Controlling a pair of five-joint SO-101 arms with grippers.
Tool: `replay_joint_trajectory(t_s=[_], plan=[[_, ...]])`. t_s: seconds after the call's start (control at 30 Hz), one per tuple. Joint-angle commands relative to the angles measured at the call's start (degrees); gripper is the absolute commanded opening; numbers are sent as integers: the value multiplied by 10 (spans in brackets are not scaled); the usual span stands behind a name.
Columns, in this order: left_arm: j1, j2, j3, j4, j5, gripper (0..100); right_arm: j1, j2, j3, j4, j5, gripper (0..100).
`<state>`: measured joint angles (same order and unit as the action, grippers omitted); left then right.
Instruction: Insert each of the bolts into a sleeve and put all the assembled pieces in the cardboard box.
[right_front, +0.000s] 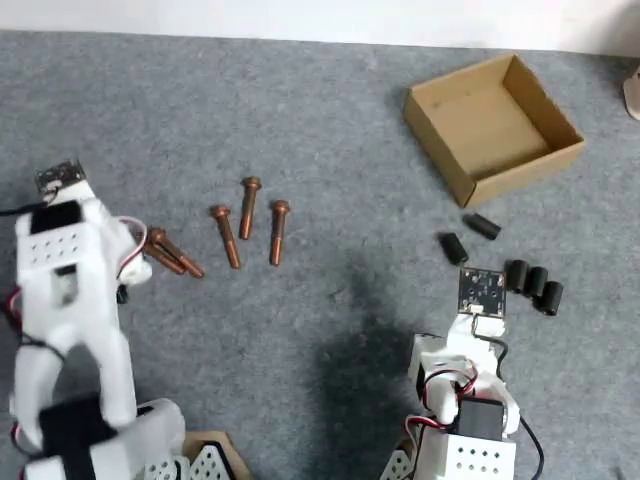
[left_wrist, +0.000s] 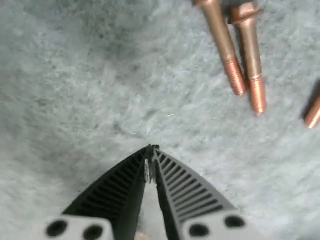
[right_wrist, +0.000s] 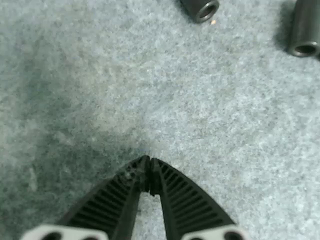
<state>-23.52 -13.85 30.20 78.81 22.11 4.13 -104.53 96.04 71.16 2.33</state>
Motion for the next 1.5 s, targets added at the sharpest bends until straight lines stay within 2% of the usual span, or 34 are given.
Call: replay_joint_trajectory(t_s=[0.0, 0.13, 0.33, 0.4, 0.53, 0.87, 0.97, 1.33, 1.47], plan=[[24, 41, -65, -26, 55, 11, 4, -7, 57, -1, 1, 6], [24, 90, -108, -39, 91, 32, 4, -7, 57, 0, 1, 6], [27, 147, -140, -85, 142, 223, 4, -7, 57, 0, 1, 6], [25, 172, -149, -104, 160, 250, 4, -7, 57, 0, 1, 6], [23, 236, -182, -131, 168, 217, 4, -7, 57, 0, 1, 6], [-22, 369, -280, -131, 178, 6, 6, -7, 57, 0, 1, 6], [-33, 385, -285, -130, 210, 11, 6, -7, 57, 0, 1, 6], [-14, 385, -287, -126, 205, 14, 7, -7, 57, 0, 1, 6], [20, 378, -331, -59, 179, 14, 7, -7, 57, 0, 1, 6]])
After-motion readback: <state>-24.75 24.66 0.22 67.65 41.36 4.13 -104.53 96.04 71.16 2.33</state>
